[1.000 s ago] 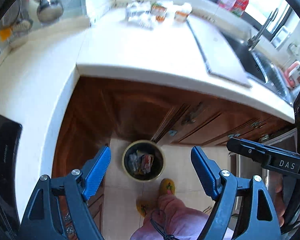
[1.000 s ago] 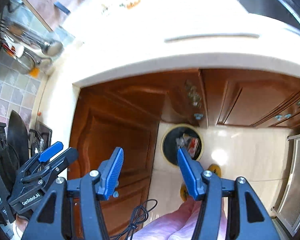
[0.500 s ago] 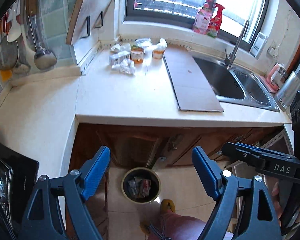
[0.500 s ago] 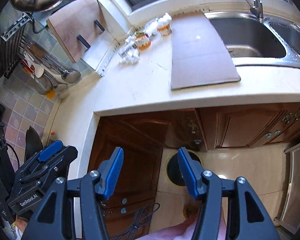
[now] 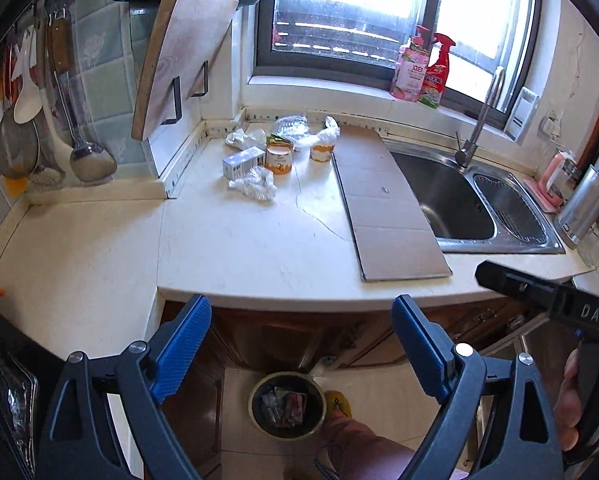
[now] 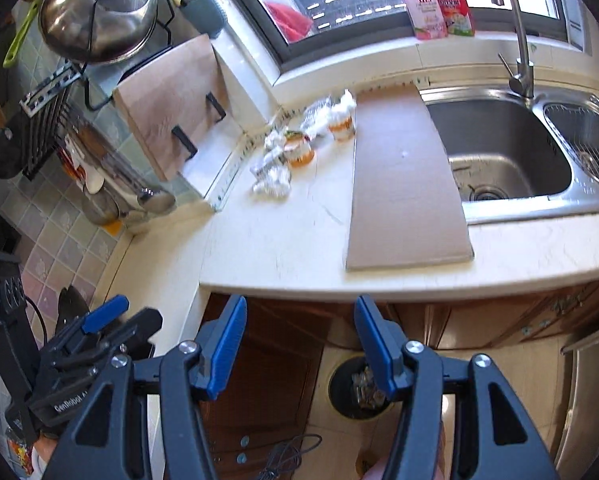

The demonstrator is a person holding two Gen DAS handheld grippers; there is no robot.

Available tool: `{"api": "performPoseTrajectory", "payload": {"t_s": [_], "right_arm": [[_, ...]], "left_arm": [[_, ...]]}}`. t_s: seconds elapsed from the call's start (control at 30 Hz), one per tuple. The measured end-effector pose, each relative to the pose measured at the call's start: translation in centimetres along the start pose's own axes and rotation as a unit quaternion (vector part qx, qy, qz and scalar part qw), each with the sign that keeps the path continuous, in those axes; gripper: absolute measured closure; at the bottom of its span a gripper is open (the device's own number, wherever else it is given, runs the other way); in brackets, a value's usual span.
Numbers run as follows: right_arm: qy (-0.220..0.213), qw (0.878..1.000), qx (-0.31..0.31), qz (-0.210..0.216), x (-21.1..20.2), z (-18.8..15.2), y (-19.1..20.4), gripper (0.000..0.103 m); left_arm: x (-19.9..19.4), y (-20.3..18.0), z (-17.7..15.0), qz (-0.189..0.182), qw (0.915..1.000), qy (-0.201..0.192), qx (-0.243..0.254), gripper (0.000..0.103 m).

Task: Collect trash
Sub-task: 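Raise both open tools back toward the counter trash, then grasp the crumpled clear plastic bag with left tool while right tool grasps another plastic bag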

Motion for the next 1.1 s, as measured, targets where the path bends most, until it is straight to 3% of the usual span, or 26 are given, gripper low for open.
{"api": "performPoseTrajectory", "payload": {"t_s": [0.4,0.57,0.8,1.1], "right_arm": [[-0.025,0.999,-0.044,0.002,5.3,15.4,-3.5,0.046],[-0.006,0.999,-0.053,-0.002,8.9,20.7,-6.6,0.046],[0.032,0.999,-0.039,0.01,17.0,25.6,-10.6,0.046],[0.084,0.995,-0.059,0.004,27.5,26.4,-11.7,0.046]], "left_arm": [[8.3,-0.7,11.1,0.056,0.9981,0.003,-0.027,0.012],[13.1,-0.8,14.7,0.082,0.9955,0.019,-0.043,0.012],[21.7,0.5,16.3,0.093,0.9874,0.081,-0.099,0.012],[29.7,2.3,15.5,0.117,0.9702,0.141,-0.159,0.012]]}}
Point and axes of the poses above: each gripper's, at about its wrist camera, not at the fingertips, and x roughly the way its jaws point, y to its left, z to its top, the point moved 4 cm from there along x, roughly the way its jaws point, and after that the axes turned 11 degrees about z, right-handed, at the moved point
